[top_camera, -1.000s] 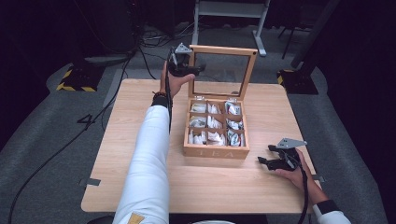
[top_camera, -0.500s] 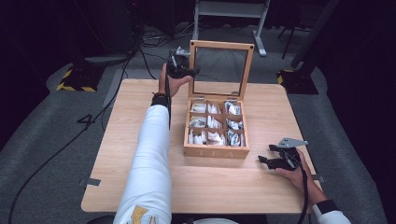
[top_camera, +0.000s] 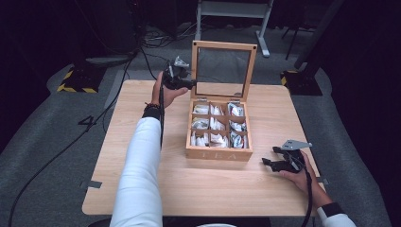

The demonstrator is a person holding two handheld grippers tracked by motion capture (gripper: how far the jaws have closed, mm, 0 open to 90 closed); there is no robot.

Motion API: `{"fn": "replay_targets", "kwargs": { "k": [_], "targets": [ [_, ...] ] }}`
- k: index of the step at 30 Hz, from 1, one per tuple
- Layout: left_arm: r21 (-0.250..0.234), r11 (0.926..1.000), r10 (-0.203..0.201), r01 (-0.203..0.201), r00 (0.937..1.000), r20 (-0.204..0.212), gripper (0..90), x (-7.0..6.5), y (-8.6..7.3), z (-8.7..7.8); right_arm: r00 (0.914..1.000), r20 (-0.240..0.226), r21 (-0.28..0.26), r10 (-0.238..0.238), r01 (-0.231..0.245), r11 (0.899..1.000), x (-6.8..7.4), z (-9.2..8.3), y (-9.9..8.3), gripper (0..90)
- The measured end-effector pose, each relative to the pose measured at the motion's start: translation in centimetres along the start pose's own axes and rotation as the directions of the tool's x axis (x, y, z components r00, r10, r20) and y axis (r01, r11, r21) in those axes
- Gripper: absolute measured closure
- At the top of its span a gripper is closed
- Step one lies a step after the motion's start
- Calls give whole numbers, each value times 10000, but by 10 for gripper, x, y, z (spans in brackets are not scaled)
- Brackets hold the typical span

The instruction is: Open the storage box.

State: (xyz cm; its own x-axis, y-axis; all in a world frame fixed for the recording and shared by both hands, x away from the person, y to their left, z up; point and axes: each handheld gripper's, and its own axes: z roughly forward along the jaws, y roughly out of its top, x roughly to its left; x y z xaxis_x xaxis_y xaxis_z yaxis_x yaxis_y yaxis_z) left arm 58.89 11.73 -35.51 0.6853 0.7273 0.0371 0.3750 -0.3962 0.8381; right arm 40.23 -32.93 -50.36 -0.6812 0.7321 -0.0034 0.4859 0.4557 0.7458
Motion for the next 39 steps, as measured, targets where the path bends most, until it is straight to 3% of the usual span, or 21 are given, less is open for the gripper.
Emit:
{"fn": "replay_targets", "kwargs": {
  "k": [6, 9, 12, 16, 17, 18, 19, 24, 26, 30, 32, 33, 34, 36, 39],
  "targets": [
    [80, 9992, 384, -382, 9988, -287, 296, -12, 0, -23, 10000, -1, 65, -4, 4, 10000, 0, -1, 0, 244],
    [480, 9943, 980, -954, 9937, -545, 252, -23, -2, -38, 10000, -41, 133, -51, 52, 9999, -1, -1, 1, 248],
    [532, 9929, 1093, -1068, 9930, -449, 210, -29, -4, -47, 9999, -98, 204, -53, 55, 9998, -2, -2, 1, 250],
    [664, 9870, 1497, -1461, 9873, -528, 184, -40, -12, -62, 9997, -243, 265, 53, -47, 9996, -4, -5, 1, 255],
    [894, 9819, 1712, -1670, 9844, -415, 176, -46, -20, -69, 9993, -327, 161, 171, -166, 9997, -6, -8, 4, 236],
    [894, 9819, 1712, -1670, 9844, -415, 170, -46, -20, -69, 9993, -299, 68, 225, -223, 9997, -6, -9, 6, 236],
    [1056, 9761, 1960, -1902, 9794, -479, 171, -52, -28, -76, 9994, -234, -67, 240, -242, 9997, -7, -12, 8, 232],
    [1007, 9724, 2146, -2105, 9762, -325, 175, -59, -44, -94, 9986, -370, -470, 368, -385, 9982, -9, -23, 18, 226],
    [1103, 9696, 2249, -2184, 9731, -497, 179, -63, -56, -105, 9994, -349, -600, 71, -91, 9982, -8, -30, 26, 226],
    [1142, 9705, 2190, -2124, 9745, -484, 179, -68, -71, -113, 9989, -470, -899, -19, -24, 9960, -8, -38, 35, 246],
    [1360, 9644, 2349, -2268, 9709, -463, 180, -75, -90, -118, 9984, -465, -1222, -314, 255, 9922, -4, -47, 46, 277],
    [1360, 9644, 2349, -2268, 9709, -463, 180, -75, -90, -118, 9984, -465, -1222, -314, 255, 9922, -4, -47, 46, 277],
    [1609, 9579, 2484, -2378, 9674, -496, 179, -79, -100, -119, 9968, -612, -1333, -509, 423, 9902, -3, -51, 54, 298],
    [1689, 9581, 2432, -2314, 9685, -527, 179, -81, -106, -119, 9958, -666, -1347, -625, 531, 9895, -2, -52, 60, 321],
    [2027, 9511, 2485, -2330, 9671, -541, 178, -85, -127, -119, 9949, -730, -1425, -691, 582, 9881, -2, -53, 69, 335]
  ]
}}
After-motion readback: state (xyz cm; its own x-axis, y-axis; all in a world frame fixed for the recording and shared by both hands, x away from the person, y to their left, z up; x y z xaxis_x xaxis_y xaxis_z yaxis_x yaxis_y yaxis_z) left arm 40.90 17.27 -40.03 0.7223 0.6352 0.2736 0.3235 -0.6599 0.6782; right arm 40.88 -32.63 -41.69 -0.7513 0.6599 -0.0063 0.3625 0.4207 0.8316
